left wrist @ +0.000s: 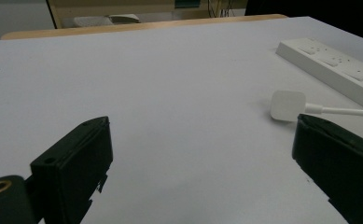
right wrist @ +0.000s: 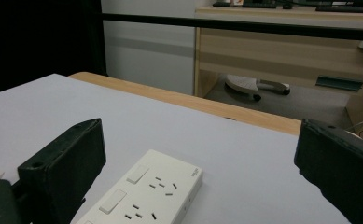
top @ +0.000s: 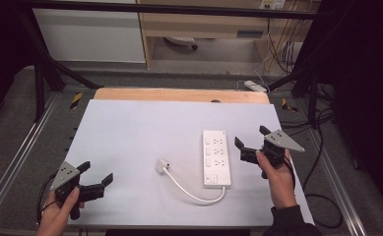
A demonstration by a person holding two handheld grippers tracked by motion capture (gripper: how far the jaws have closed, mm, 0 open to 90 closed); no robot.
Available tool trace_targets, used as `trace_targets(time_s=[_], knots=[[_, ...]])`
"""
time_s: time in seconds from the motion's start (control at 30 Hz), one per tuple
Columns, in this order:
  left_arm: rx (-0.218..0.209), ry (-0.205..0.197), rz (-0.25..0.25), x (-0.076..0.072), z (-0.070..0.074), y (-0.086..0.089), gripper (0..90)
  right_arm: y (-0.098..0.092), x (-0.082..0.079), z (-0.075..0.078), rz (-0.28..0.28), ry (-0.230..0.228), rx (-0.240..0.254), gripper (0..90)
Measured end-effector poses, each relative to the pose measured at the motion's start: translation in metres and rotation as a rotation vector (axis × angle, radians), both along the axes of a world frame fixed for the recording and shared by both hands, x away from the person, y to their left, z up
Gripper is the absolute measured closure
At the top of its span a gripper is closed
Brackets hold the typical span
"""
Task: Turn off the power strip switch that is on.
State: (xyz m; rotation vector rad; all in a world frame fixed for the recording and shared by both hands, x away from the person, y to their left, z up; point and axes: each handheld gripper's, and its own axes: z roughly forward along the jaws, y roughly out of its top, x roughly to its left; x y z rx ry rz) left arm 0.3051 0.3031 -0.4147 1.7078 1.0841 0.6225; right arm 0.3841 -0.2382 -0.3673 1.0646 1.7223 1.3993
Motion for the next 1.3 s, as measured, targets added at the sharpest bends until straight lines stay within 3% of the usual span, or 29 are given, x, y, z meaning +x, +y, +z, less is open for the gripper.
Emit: trace_targets(time_s=[0.7,1.3], knots=[[-0.017,-0.002,0.013,0.000,0.001,0.003,5.0,-0.039,-0.023,-0.013,-0.060,-0.010,0.025,1.9],[-0.028,-0.006,0.019,0.000,0.002,0.006,5.0,-0.058,-0.038,-0.037,-0.069,0.041,0.009,1.9]])
